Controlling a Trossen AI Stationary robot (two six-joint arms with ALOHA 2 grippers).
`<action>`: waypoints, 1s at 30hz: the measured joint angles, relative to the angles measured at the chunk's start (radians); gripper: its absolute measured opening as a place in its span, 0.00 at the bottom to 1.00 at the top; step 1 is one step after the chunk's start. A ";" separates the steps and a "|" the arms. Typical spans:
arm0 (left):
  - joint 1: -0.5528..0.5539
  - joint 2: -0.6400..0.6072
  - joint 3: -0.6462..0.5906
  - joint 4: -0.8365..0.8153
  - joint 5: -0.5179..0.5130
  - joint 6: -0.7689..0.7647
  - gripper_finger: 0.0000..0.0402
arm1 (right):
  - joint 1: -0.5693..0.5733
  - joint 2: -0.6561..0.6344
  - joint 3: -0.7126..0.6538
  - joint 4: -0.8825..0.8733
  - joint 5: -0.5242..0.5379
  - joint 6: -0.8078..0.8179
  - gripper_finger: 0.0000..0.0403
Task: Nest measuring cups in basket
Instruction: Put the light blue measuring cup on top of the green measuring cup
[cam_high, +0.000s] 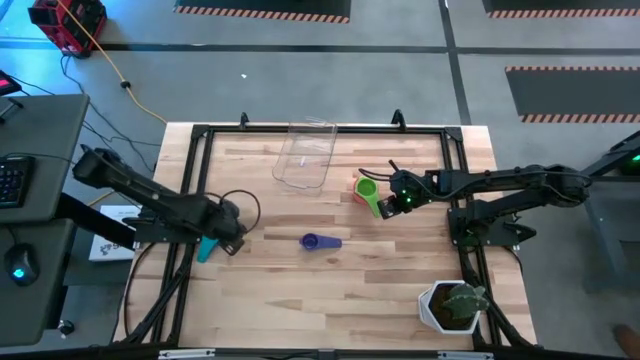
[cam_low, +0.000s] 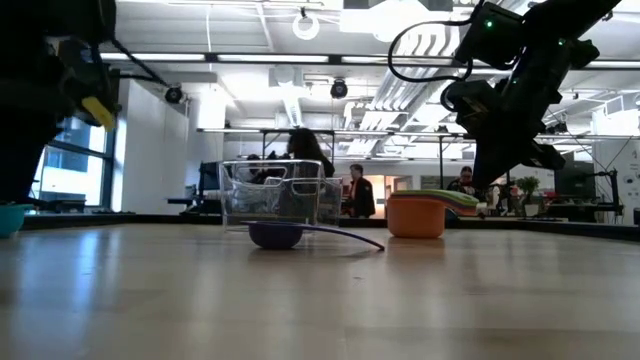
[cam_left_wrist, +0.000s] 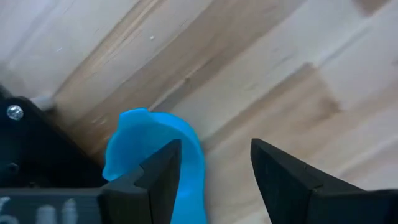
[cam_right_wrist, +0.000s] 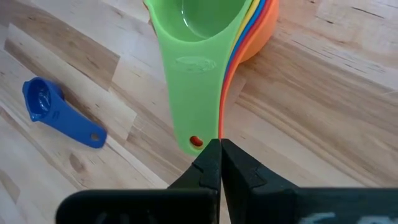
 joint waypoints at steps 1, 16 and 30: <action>0.000 0.025 0.000 -0.001 0.000 -0.001 0.46 | 0.000 0.000 0.000 0.001 0.000 0.000 0.00; -0.026 0.164 0.000 0.113 0.014 -0.083 0.22 | 0.000 0.000 0.000 0.000 0.000 -0.019 0.00; -0.019 0.162 0.193 0.130 0.110 0.172 0.01 | 0.000 -0.001 0.000 0.015 -0.009 -0.027 0.00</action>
